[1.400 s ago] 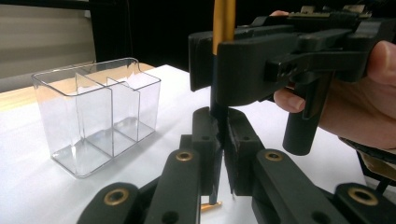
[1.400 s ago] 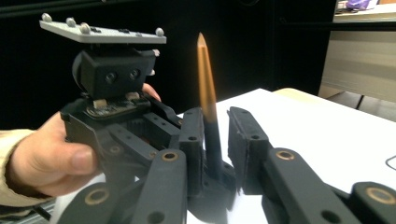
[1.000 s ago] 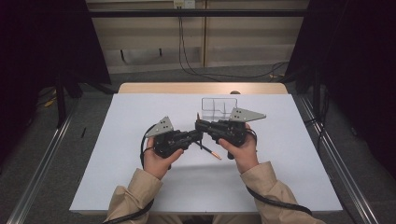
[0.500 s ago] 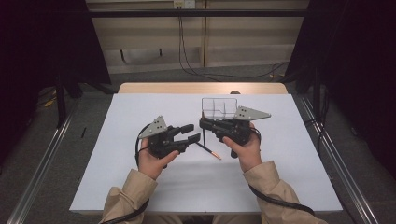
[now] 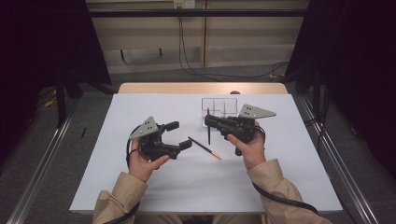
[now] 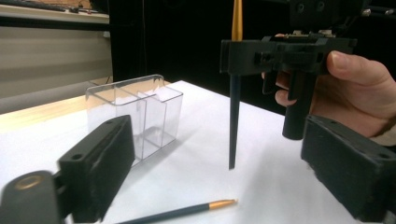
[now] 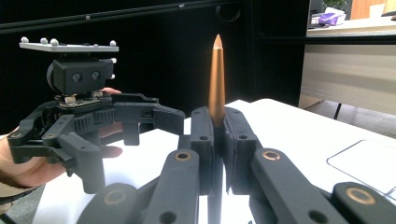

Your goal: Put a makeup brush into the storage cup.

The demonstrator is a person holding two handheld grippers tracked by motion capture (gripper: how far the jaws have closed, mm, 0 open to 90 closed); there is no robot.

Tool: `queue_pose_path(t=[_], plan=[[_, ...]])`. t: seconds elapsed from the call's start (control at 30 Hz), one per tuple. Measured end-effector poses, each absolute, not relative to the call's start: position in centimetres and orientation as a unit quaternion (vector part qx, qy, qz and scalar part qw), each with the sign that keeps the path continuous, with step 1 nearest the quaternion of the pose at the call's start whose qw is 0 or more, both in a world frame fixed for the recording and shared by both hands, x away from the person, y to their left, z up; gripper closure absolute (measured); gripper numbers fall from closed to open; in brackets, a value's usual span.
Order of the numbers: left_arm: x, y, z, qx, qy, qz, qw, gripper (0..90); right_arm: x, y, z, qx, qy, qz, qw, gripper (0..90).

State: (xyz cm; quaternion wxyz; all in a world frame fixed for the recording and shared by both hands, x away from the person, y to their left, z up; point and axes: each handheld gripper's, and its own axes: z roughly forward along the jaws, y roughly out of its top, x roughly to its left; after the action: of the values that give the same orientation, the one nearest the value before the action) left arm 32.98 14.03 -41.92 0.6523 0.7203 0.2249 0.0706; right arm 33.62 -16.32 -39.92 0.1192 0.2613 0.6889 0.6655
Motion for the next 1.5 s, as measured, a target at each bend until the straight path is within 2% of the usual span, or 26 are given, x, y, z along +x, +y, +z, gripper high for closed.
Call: queue_pose_path(t=[0.23,0.97,1.5], plan=[[33.0,15.6,-42.1,0.721,0.227,0.071,0.651,0.1,33.9,-16.6,-39.9,0.265,0.688,0.664,0.123,83.6],[31.7,22.0,-42.1,0.721,0.243,0.126,0.637,0.1,34.8,-17.2,-40.3,0.268,0.687,0.663,0.131,83.6],[30.5,24.9,-42.7,0.718,0.244,0.141,0.636,0.1,35.7,-18.1,-40.3,0.269,0.685,0.663,0.137,83.6]])
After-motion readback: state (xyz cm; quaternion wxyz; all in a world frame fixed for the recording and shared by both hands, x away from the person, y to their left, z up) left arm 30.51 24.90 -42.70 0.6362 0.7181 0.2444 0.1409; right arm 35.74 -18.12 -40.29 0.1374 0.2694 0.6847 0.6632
